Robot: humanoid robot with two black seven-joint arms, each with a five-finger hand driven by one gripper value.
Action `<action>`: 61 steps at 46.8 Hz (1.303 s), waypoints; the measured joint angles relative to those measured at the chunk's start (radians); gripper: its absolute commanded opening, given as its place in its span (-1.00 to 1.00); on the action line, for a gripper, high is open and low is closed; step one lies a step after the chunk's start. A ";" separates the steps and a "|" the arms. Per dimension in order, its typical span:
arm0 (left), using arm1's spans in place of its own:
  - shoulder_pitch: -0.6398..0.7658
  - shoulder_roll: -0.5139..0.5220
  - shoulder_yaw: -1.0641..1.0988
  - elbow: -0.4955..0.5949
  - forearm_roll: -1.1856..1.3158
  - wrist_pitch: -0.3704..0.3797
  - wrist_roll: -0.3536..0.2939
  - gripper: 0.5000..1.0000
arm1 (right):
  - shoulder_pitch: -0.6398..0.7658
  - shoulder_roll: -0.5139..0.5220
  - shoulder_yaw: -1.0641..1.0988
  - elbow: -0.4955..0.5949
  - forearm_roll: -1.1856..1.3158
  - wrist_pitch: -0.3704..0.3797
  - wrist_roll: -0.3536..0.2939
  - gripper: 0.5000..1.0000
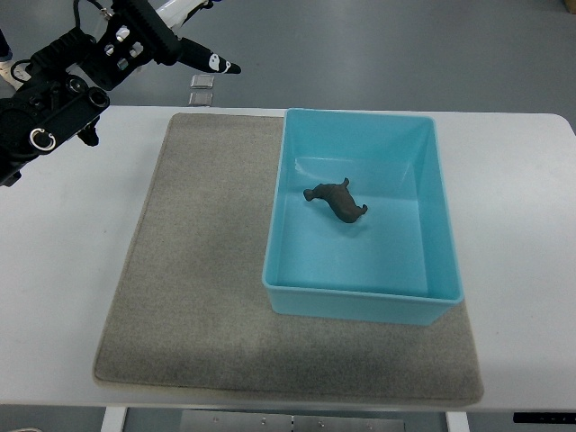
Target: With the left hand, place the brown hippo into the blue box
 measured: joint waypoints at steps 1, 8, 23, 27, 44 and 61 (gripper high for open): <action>0.000 -0.001 0.000 0.009 -0.023 0.000 0.001 0.99 | 0.000 0.000 0.000 0.000 0.000 0.000 0.000 0.74; -0.002 -0.004 0.001 0.079 -0.242 -0.001 0.011 0.99 | 0.001 0.000 0.000 0.000 0.000 0.000 0.000 0.74; 0.003 -0.010 0.001 0.104 -0.671 -0.001 0.127 0.99 | 0.000 0.000 0.000 0.000 0.000 -0.001 0.000 0.74; 0.004 -0.020 -0.002 0.104 -0.771 -0.002 0.131 0.99 | 0.000 0.000 0.000 0.000 0.000 -0.001 0.000 0.74; 0.038 -0.023 -0.011 0.103 -1.096 -0.093 0.146 0.99 | 0.001 0.000 0.000 0.000 0.000 0.000 0.000 0.74; 0.110 -0.076 -0.183 0.109 -1.099 -0.235 0.128 0.99 | 0.001 0.000 0.000 0.000 0.000 0.000 0.000 0.74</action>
